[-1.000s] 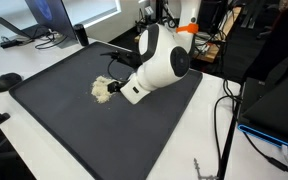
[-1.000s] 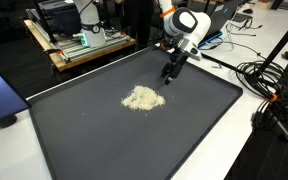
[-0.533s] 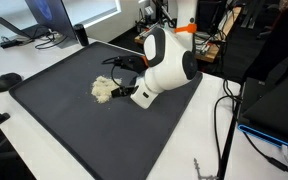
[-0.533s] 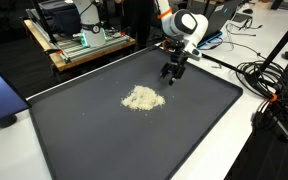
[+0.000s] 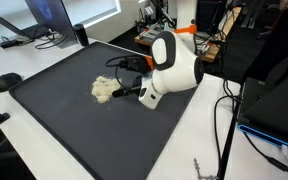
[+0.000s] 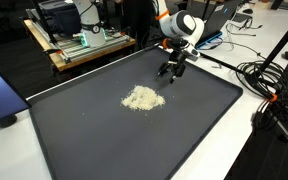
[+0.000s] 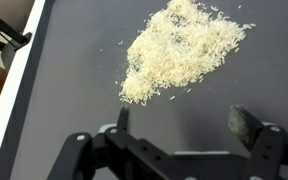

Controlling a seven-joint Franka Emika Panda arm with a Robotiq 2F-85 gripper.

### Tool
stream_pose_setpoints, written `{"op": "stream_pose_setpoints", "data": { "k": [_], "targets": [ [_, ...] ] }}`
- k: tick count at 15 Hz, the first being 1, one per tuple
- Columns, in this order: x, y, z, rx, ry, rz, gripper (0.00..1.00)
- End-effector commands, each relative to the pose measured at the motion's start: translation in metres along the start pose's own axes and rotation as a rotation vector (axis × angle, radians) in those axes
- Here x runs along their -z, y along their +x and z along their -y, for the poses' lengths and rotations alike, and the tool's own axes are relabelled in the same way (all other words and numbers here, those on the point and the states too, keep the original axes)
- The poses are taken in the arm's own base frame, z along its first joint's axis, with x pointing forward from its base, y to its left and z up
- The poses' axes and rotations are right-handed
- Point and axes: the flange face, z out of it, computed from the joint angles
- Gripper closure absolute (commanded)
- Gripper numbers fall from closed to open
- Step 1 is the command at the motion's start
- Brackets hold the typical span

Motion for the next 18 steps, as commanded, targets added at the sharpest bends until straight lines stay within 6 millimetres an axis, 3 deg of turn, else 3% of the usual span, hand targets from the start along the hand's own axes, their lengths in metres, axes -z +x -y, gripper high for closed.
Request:
{"op": "stream_pose_setpoints", "data": {
  "k": [1, 12, 18],
  "targets": [
    [-0.001, -0.001, 0.013, 0.061, -0.021, 0.041, 0.00],
    [-0.011, 0.003, 0.042, 0.118, -0.024, 0.115, 0.00],
    [-0.007, -0.002, 0.038, 0.115, 0.011, 0.104, 0.00]
  ]
}}
